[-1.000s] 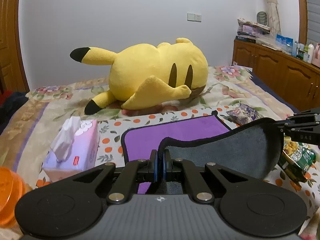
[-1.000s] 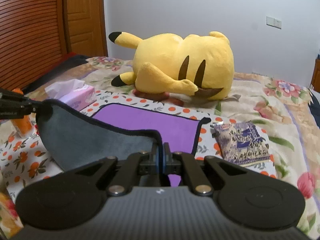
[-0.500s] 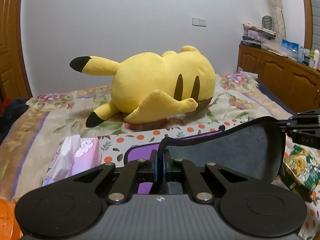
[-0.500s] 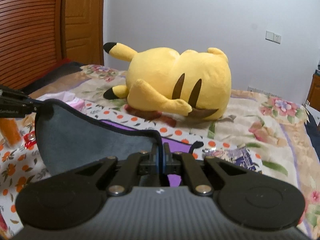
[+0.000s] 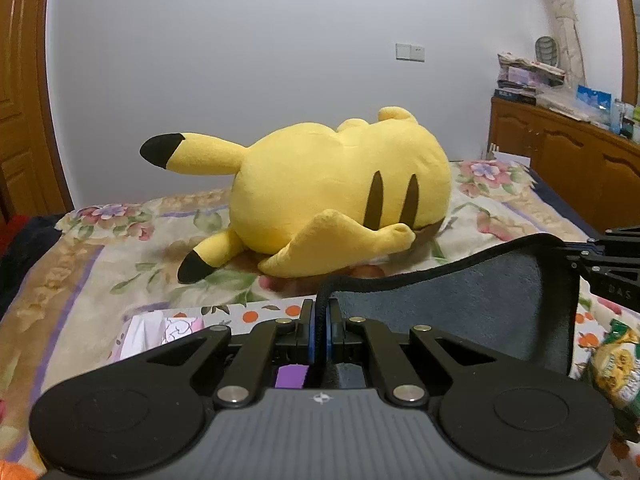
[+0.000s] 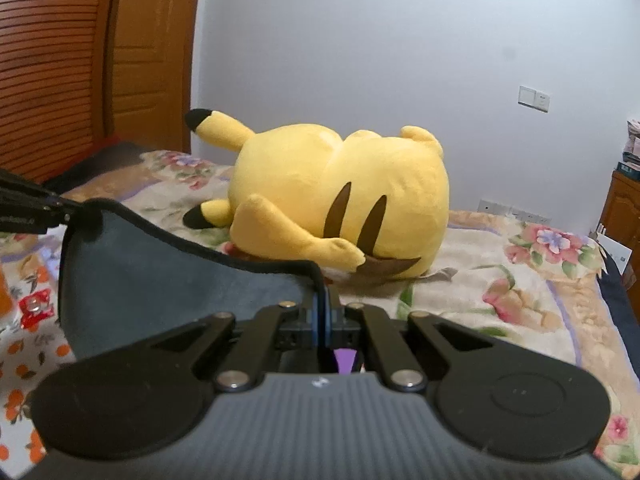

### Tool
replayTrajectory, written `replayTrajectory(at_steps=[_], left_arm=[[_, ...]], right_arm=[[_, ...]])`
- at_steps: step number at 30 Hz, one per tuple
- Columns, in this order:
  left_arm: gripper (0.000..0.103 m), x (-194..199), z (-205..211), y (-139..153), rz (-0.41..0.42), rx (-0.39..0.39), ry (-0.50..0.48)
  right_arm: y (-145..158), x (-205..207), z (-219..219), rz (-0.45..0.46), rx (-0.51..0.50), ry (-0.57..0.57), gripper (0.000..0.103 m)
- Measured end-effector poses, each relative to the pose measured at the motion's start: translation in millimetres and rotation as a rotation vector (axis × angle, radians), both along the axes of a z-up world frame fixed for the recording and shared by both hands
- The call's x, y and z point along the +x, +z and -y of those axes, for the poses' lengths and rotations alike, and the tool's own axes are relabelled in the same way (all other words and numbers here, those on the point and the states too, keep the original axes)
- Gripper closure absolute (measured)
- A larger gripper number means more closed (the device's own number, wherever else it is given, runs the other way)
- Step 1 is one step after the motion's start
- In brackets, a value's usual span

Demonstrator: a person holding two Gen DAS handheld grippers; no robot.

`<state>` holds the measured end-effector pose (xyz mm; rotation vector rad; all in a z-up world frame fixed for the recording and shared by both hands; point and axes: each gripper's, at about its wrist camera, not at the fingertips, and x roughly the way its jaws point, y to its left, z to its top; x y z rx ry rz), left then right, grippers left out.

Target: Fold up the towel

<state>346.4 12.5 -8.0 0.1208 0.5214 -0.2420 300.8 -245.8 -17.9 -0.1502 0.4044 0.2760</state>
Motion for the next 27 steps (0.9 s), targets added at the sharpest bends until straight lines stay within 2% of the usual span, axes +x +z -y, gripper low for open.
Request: replayTrajectory(at_steps=[8,13,22,27], left_arm=[[0.097,28.4,2.2,-20.2,-0.026,0.016,0.034],[0.097,42.8,0.0,-32.9,-0.027,0.039,0.068],[0.097,63.9,1.8,-51.6,-0.046,0.064,0.076],[0.097,76.6,1.2,-68.6,-0.075,0.065,0.083]], right_arm=[[-15.4,22.9,-7.5,0.002,-0.002,-0.022,0.099],[-24.3,36.1,-3.5,-0.017,0.033,-0.046,0.099],[-41.4,52.4,-9.4,-0.044,-0.018,-0.058,0.099],[-55.5,65.3,-12.8,-0.094,-0.035,-0.08,0.099]])
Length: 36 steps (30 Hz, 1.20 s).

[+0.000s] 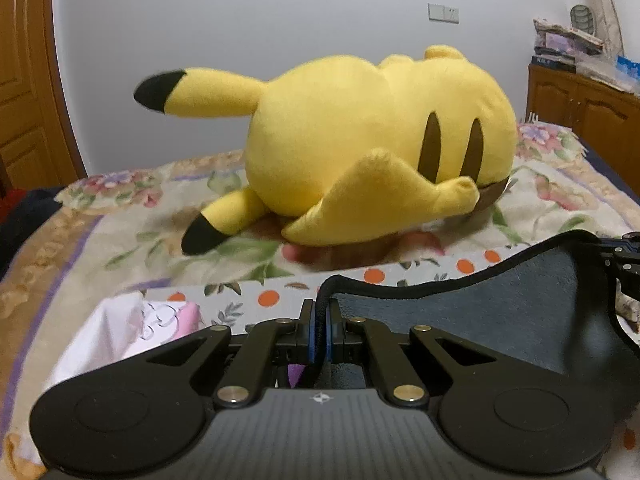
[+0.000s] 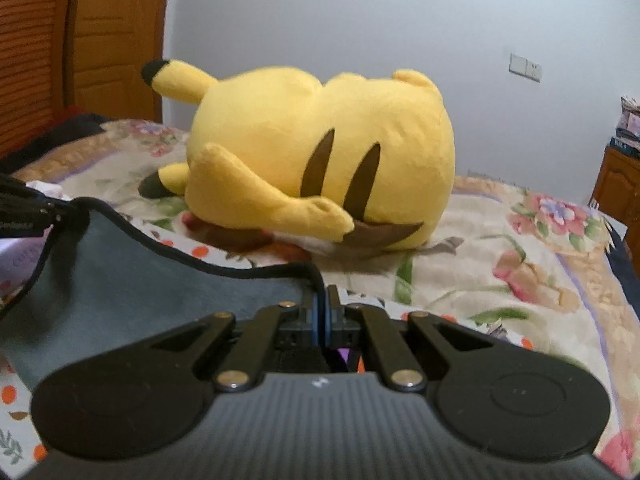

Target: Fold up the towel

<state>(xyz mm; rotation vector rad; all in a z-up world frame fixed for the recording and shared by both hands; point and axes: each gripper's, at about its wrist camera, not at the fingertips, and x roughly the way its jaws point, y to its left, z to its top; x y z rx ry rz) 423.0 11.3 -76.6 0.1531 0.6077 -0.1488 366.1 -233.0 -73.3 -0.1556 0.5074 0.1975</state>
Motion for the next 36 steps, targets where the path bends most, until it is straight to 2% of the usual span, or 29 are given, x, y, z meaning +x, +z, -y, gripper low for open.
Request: replayTrajectory(at_steps=[3,7,19,20,22,23,24,25,27,29,33,36], left_arm=[[0.097,6.3,-0.4,-10.0,-0.013,0.002,0.006],[0.097,11.4,-1.9,-20.9,-0.024,0.008,0.022],[0.095,13.9,-1.8,-30.4,-0.042,0.021,0.028],[0.093,13.8,-1.7,-30.7,-0.042,0.021,0.029],[0.085,13.9,-1.7,-30.9,-0.048,0.017,0.025],[0.077,13.2,-1.8,-31.3,-0.051,0.014,0.025],[0.068,12.2,-1.6,-31.7,-0.053,0.013,0.024],[0.065,10.5,-1.1,-31.8,-0.052,0.011,0.022],[0.06,7.1,0.3,-31.9,-0.056,0.012,0.015],[0.056,2.7,1.5,-31.5,-0.067,0.004,0.014],[0.04,-9.7,4.5,-27.8,-0.054,0.011,0.006],[0.035,-20.0,4.3,-26.1,-0.06,-0.004,0.007]], right_arm=[[-8.1,6.6,-1.0,-0.035,0.001,-0.012,0.099],[-14.9,13.6,4.6,-0.099,0.058,-0.038,0.099],[-22.8,16.7,-1.6,-0.126,0.008,-0.06,0.098],[-23.2,16.0,-1.4,-0.126,0.007,-0.063,0.098],[-23.6,14.9,-0.7,-0.124,0.007,-0.073,0.088],[-23.6,14.0,-0.4,-0.124,0.008,-0.076,0.087],[-23.9,12.6,-0.2,-0.125,0.011,-0.079,0.081],[-24.1,10.5,0.5,-0.127,0.025,-0.078,0.068],[-23.9,4.7,1.4,-0.124,0.05,-0.068,0.057],[-23.8,-1.2,-1.3,-0.121,0.036,-0.063,0.057],[-22.4,-14.1,-4.5,-0.122,0.034,-0.052,0.051],[-22.4,-23.5,-5.4,-0.124,0.038,-0.044,0.051]])
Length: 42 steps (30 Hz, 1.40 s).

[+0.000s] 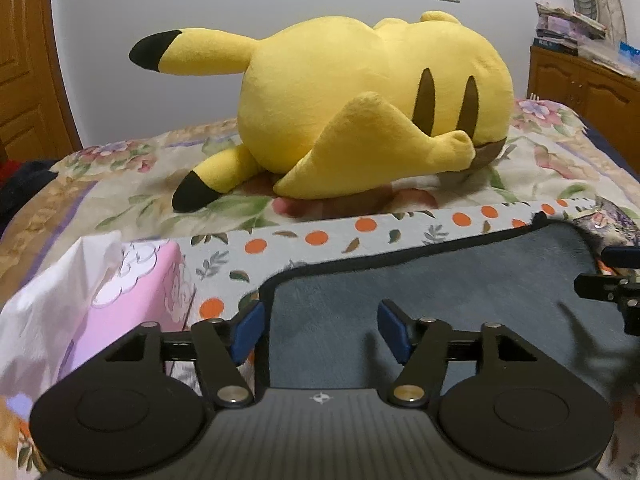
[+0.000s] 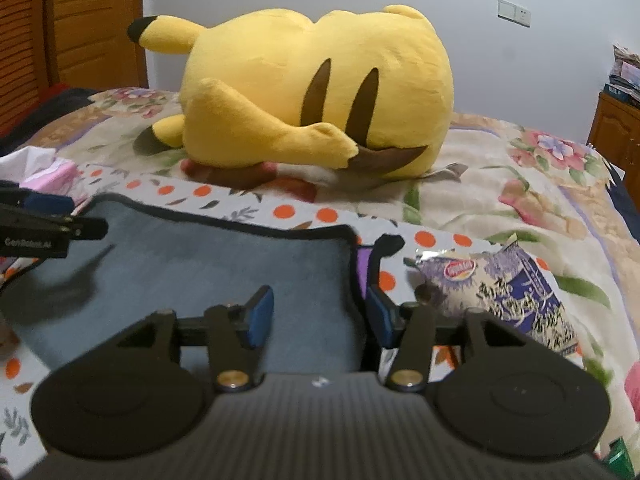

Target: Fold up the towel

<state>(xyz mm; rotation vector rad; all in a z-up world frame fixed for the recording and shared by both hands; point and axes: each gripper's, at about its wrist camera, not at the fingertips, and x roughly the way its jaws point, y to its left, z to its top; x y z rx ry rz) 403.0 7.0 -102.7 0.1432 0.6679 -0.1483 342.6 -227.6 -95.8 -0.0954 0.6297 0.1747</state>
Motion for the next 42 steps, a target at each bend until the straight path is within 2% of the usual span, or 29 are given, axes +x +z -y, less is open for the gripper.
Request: replayTrajectory(at_steps=[3,5,10,14,17,24,26,35,39,42], left_arm=[[0.029,-11.2,0.4,-1.1,-0.016,-0.004,-0.009],[0.028,-20.0,0.7,-1.9,-0.023,-0.001,-0.015],[0.028,-40.4,2.3,1.7,-0.052,-0.017,-0.04],[0.025,-54.8,6.9,9.6,-0.058,-0.016,-0.047],[0.021,-65.8,10.8,17.5,-0.048,0.001,-0.051],[0.017,-93.9,11.6,31.9,-0.048,0.0,-0.048],[0.016,-103.9,10.8,35.0,-0.048,-0.003,-0.05],[0.013,-146.0,7.9,54.2,-0.036,-0.003,-0.049],[0.011,-162.3,6.3,63.5,-0.031,-0.018,-0.049],[0.01,-175.4,6.4,69.3,-0.029,-0.026,-0.057]], right_arm=[[-0.7,-8.5,0.0,-0.005,0.013,0.0,0.05],[-2.2,-15.4,-0.3,-0.01,0.014,0.002,0.048],[-0.2,-33.8,-3.4,-0.022,0.0,0.006,0.032],[7.4,-48.7,-4.3,-0.018,0.003,0.004,0.024],[15.1,-58.9,-3.2,-0.013,0.005,0.004,0.022],[32.1,-82.3,3.9,-0.007,0.024,-0.007,0.018],[37.7,-89.9,6.0,-0.002,0.03,-0.01,0.013],[61.1,-124.6,15.3,0.021,0.052,-0.011,0.011],[69.8,-138.5,17.4,0.033,0.063,-0.017,0.005],[76.2,-146.7,19.3,0.033,0.082,-0.02,0.004]])
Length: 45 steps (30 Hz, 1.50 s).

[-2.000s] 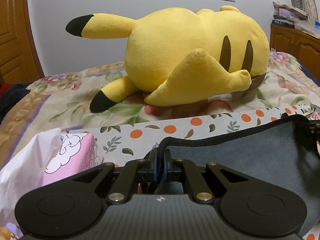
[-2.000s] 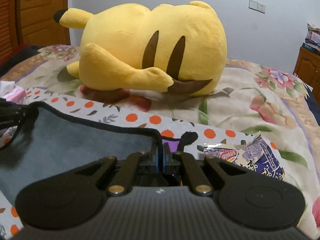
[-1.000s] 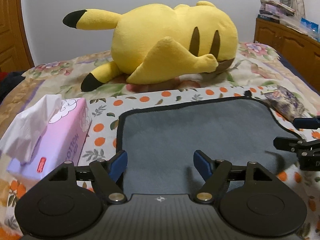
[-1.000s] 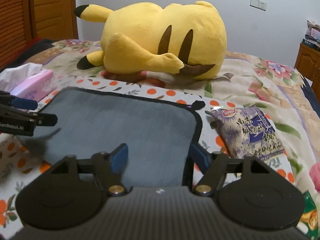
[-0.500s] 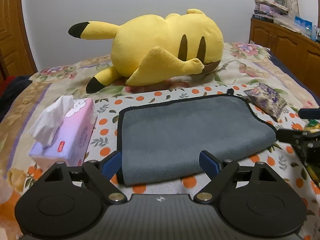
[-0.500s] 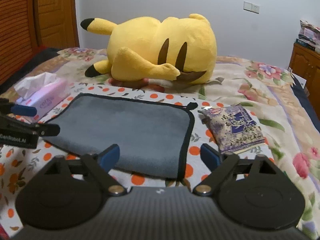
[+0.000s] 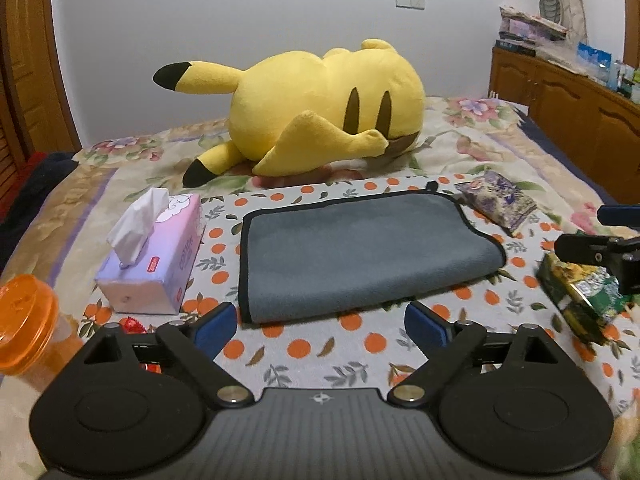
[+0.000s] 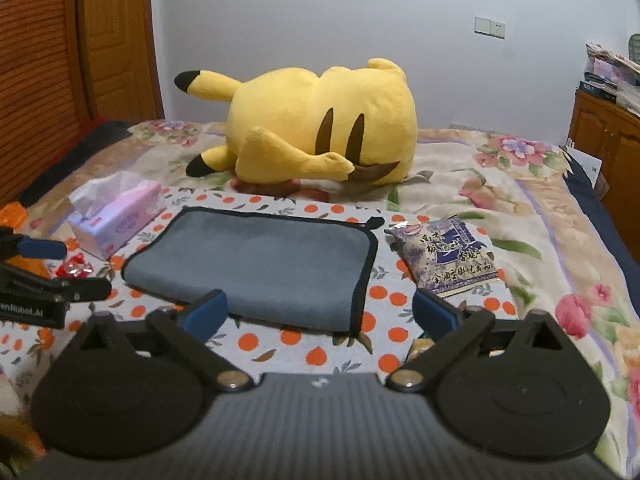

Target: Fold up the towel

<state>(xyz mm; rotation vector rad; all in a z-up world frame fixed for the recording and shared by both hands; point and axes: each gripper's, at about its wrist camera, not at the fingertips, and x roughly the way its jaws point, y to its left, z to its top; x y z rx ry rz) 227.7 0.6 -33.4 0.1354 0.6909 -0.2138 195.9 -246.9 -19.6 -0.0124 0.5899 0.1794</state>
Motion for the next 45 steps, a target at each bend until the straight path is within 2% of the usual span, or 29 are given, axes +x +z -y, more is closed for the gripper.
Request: replayTrajectory(at_steps=[3,16,24,39,45], left_arm=[[0.01,-9.9,0.2,5.5,0.005,-0.002,-0.002],[0.002,-53.8,1.9,39.1,0.047,-0.005,-0.014],[0.0,-85.7,6.6,47.7,0.045,0.006,-0.014],[0.0,-133.0,19.0,42.3,0.037,-0.005,-0.02],[0.0,-146.1,22.3,38.9,0.045,0.014,-0.007]], right_arm=[[7.3,-10.0,2.3,0.013,0.001,-0.007,0.0],[33.1,-47.0,7.7,0.055,-0.015,-0.015,0.0],[42.8,-69.6,10.3,0.067,-0.01,-0.011,0.0],[47.0,-103.9,14.5,0.085,-0.013,-0.012,0.0],[44.0,-116.7,19.4,0.082,0.001,-0.024,0.0]])
